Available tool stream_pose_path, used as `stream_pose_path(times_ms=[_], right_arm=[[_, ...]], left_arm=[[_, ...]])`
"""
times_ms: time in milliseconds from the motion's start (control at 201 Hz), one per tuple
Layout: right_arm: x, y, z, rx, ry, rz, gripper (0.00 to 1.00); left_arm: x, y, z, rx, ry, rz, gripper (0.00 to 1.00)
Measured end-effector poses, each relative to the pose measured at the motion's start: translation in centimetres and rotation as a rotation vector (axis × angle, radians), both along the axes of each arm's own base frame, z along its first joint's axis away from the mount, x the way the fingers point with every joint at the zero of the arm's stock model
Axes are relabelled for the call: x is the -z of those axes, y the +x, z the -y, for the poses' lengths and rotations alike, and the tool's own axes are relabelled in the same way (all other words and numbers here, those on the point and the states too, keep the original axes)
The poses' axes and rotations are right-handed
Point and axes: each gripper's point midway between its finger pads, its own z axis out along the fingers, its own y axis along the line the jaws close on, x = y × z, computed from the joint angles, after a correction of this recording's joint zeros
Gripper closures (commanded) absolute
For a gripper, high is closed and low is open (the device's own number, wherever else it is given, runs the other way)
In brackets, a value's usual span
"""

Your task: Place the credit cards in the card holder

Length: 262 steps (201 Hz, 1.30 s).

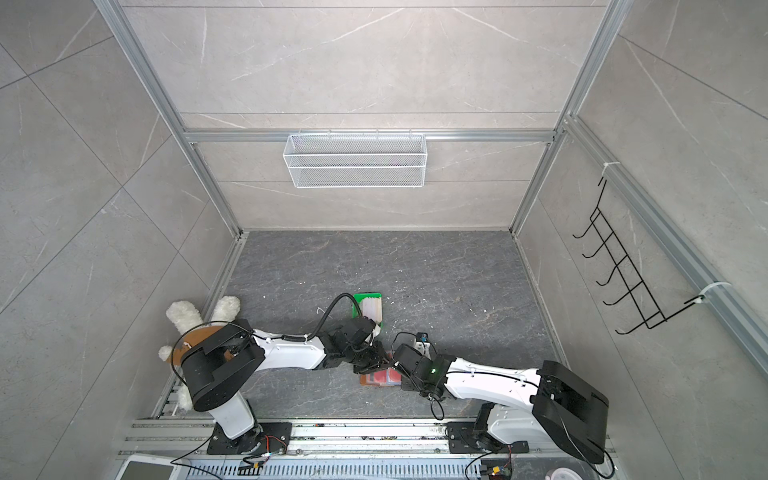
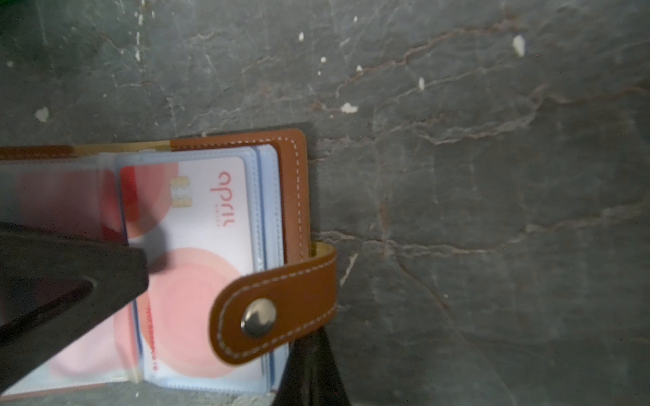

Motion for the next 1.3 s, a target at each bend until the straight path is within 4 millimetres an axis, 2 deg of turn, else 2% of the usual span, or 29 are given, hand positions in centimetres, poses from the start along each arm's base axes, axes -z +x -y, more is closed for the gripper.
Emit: stream_pose_path(times_ms=[513,637,846,1090,1304], right_arm=[[0.0,0.0,0.0,0.000,0.000,0.000,1.00],[0.0,0.0,0.0,0.000,0.001,0.001,1.00],[-0.3,-0.1,0.0,-0.003,0.023,0.014,0.95],[-2.8,0.4,-0.7,-0.010,0.106,0.086,0.88],[-5.1,0.7,-0.9,-0.004,0.196,0.156,0.83]], left_arm=[[0.0,0.1,-0.2,0.003,0.017,0.007,0.80],[-0.1,0.1,-0.6,0.002,0.032,0.019,0.83],[-1.2,0.1,-1.3,-0.001,0.031,0.060,0.83],[-2.8,-0.5,-2.8,0.007,0.006,0.116,0.83],[-2.9,-0.8,-3.2,0.019,0.012,0.142,0.83]])
